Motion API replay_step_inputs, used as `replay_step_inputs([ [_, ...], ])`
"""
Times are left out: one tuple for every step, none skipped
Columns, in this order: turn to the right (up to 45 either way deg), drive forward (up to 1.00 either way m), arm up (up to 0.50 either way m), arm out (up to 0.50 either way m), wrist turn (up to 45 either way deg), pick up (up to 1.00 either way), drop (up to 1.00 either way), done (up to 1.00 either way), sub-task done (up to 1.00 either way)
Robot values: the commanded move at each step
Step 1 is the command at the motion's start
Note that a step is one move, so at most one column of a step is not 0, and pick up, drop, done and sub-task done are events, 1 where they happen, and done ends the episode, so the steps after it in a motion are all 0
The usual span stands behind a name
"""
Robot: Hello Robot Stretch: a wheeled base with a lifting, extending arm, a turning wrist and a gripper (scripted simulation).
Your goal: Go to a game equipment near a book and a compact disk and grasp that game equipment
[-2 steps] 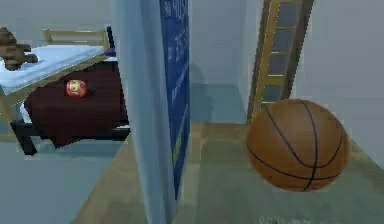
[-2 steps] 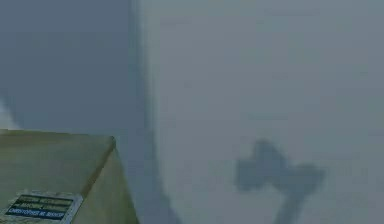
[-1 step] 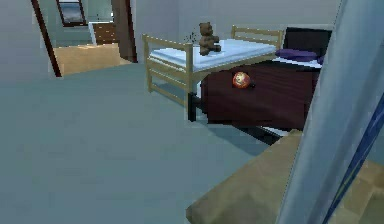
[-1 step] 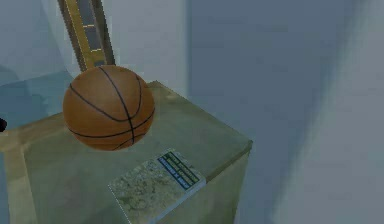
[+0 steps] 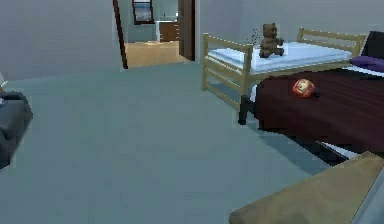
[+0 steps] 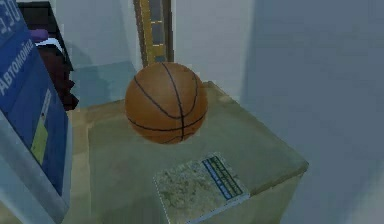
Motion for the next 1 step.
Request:
replay_step_inputs([
  [0.0,0.00,0.50,0.00,0.0,0.00,0.00,0.00,0.00],
])
